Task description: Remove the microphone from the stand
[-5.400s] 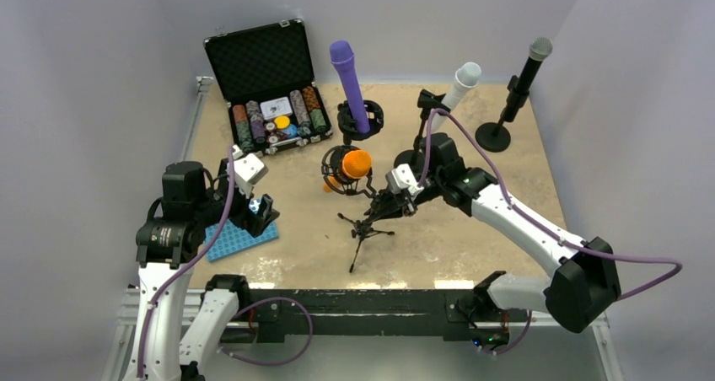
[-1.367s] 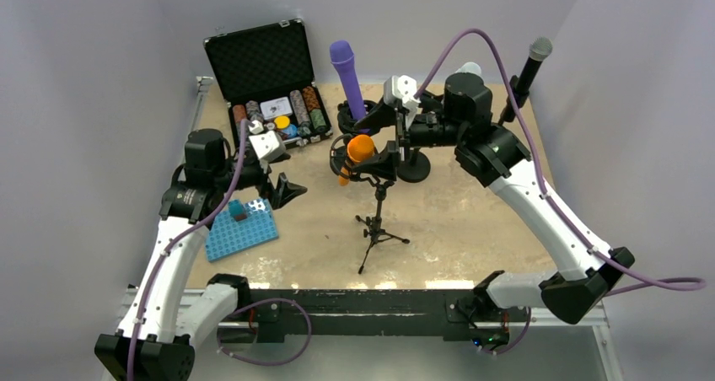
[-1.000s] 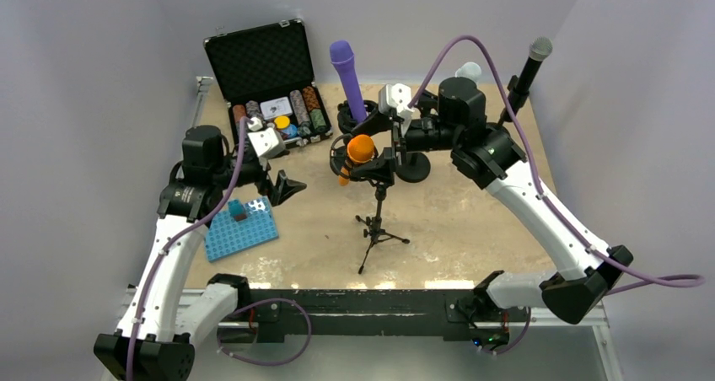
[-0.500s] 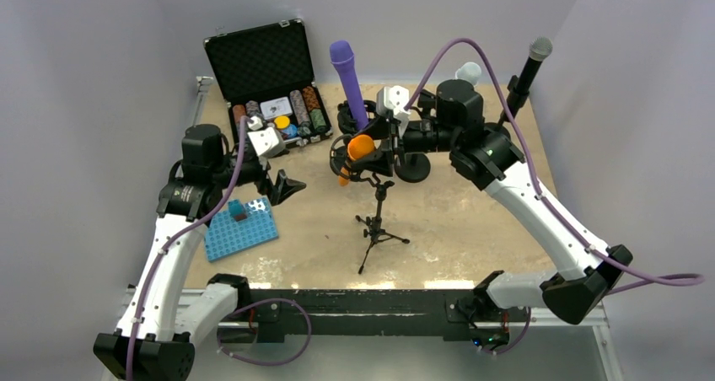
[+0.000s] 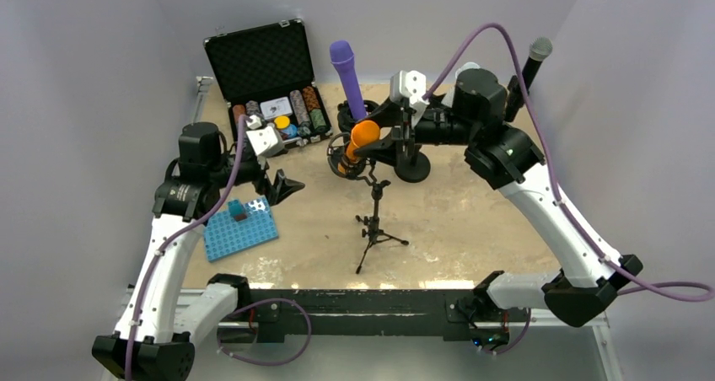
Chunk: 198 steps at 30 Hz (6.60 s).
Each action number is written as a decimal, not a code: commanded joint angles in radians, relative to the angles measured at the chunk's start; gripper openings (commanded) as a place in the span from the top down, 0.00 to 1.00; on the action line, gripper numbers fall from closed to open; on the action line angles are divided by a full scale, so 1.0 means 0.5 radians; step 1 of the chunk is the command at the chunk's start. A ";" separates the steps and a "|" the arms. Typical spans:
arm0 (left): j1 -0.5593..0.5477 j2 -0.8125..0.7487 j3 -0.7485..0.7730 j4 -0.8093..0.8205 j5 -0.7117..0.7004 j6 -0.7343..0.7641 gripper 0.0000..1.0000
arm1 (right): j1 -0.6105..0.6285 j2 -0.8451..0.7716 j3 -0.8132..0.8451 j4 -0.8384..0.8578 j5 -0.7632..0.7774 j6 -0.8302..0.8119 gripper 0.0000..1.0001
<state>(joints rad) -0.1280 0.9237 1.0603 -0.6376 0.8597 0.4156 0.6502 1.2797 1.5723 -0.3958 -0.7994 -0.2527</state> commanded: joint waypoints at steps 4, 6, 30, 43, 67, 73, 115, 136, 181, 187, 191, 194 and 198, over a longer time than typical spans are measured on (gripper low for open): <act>-0.017 -0.081 0.225 -0.234 -0.035 0.135 0.00 | 0.012 -0.024 0.457 -0.039 0.071 0.151 1.00; -0.017 -0.107 0.257 -0.269 -0.046 0.151 0.00 | 0.013 -0.046 0.505 -0.071 0.094 0.173 1.00; -0.080 0.336 1.227 0.187 0.301 -0.538 0.00 | 0.009 0.165 1.026 0.057 0.270 0.652 1.00; -0.192 0.561 1.467 0.110 0.326 -0.429 0.13 | 0.021 0.471 1.322 0.373 0.166 0.958 1.00; -0.212 0.669 1.516 0.238 0.416 -0.615 1.00 | 0.069 0.646 1.455 0.480 0.215 0.975 1.00; -0.206 0.626 1.352 0.623 0.244 -1.181 1.00 | 0.066 0.718 1.558 0.506 0.216 0.943 0.22; -0.250 0.696 1.138 1.103 0.228 -1.604 1.00 | 0.169 0.959 1.702 0.701 0.528 1.247 0.37; -0.251 0.762 1.158 1.097 0.159 -1.626 1.00 | 0.197 0.905 1.607 0.655 0.446 1.331 0.51; -0.201 0.479 1.211 0.499 -0.734 -1.151 0.03 | -0.626 -0.517 0.442 -0.054 1.061 0.055 1.00; -0.201 0.460 1.199 0.508 -0.702 -1.170 0.03 | -1.035 -0.802 0.006 -0.066 1.177 0.063 1.00; -0.201 0.418 1.136 0.490 -0.718 -1.154 0.03 | -1.356 -0.951 -0.297 -0.332 1.038 0.106 1.00; -0.201 0.393 1.091 0.477 -0.736 -1.170 0.03 | -1.514 -1.037 -0.557 -0.458 0.922 0.100 1.00; -0.201 0.358 1.042 0.472 -0.737 -1.173 0.03 | -1.564 -1.179 -0.917 -0.517 0.969 -0.024 1.00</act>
<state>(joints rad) -0.2359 1.1316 1.6012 -0.3988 0.4942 -0.1642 -0.1116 0.7452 1.2308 -0.5922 -0.3008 -0.2070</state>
